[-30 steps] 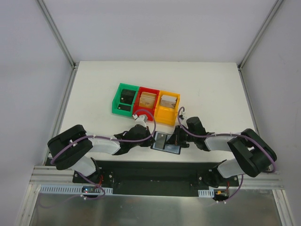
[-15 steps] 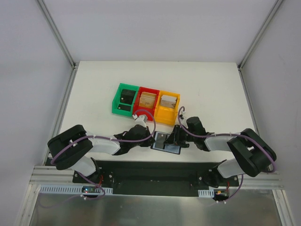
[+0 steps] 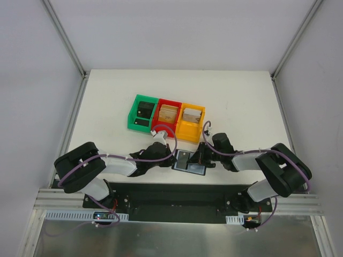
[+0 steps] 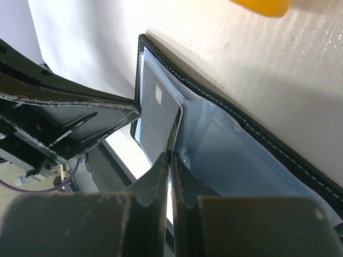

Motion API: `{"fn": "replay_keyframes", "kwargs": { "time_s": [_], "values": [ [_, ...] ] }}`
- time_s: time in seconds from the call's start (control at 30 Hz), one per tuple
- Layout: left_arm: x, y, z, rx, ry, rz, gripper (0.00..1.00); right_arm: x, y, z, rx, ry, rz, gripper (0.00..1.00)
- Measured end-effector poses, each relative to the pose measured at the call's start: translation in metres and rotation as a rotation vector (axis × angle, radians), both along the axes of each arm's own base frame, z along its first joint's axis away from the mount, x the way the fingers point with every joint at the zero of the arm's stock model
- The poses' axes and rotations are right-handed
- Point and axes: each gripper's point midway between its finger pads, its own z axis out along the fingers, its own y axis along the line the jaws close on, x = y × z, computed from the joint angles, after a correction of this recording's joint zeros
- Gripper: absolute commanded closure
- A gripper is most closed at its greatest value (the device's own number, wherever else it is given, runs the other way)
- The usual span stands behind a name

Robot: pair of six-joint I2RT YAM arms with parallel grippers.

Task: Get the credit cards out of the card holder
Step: Remove the credit card from the card holder.

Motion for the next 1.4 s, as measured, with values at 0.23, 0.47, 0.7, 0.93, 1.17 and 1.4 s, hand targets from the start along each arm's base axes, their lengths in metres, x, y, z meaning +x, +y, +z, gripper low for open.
{"fn": "replay_keyframes", "kwargs": {
  "time_s": [0.23, 0.47, 0.7, 0.93, 1.17, 1.4],
  "values": [
    [-0.001, 0.001, -0.001, -0.007, 0.008, 0.01, 1.0, -0.001, -0.001, -0.001, 0.005, -0.003, -0.003, 0.99],
    [-0.001, 0.001, -0.001, -0.015, 0.012, 0.018, 1.0, -0.003, -0.002, 0.0, 0.014, -0.005, -0.003, 0.99],
    [0.0, 0.003, -0.002, -0.02, 0.014, 0.038, 1.0, -0.004, -0.006, 0.001, 0.018, -0.01, -0.01, 0.99],
    [0.001, 0.004, -0.002, -0.023, 0.014, 0.048, 1.0, -0.005, -0.01, 0.002, 0.02, -0.014, -0.017, 0.95],
    [0.001, 0.003, -0.002, -0.022, 0.011, 0.042, 1.0, -0.006, -0.01, 0.003, 0.025, -0.01, -0.01, 0.72],
    [0.001, 0.003, -0.002, -0.021, 0.01, 0.039, 1.0, -0.005, -0.008, 0.006, 0.036, -0.01, -0.009, 0.68]
  ]
}}
